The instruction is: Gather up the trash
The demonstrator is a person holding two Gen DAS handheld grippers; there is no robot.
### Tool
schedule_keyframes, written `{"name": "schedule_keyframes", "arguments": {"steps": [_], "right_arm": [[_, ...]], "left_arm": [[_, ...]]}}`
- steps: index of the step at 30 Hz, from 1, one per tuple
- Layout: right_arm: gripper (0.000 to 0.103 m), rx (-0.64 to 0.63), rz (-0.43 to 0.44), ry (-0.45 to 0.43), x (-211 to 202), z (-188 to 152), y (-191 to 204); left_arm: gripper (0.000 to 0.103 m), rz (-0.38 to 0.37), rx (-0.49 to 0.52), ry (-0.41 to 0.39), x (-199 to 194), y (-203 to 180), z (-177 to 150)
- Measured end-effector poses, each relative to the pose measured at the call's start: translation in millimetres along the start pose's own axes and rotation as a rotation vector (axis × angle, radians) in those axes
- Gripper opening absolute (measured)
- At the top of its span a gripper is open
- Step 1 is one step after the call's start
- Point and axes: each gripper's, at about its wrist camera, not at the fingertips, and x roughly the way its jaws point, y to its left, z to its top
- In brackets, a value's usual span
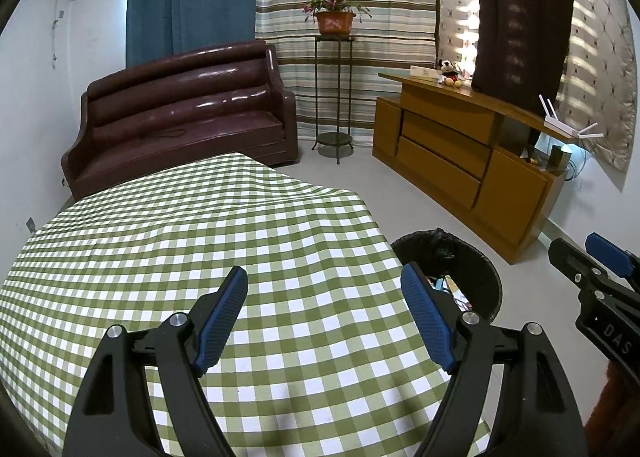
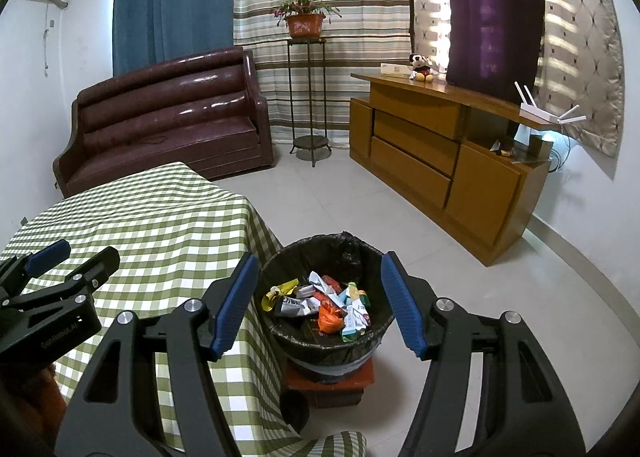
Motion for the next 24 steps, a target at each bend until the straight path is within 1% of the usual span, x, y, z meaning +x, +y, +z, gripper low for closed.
{"name": "schedule_keyframes", "arguments": {"steps": [24], "right_arm": [[0.063,0.000,-0.001,0.002,-2.6,-1.8,-0.4]], "left_arm": [[0.077,-0.003,0.002,-0.001,-1.2,-2.7,-0.8]]}}
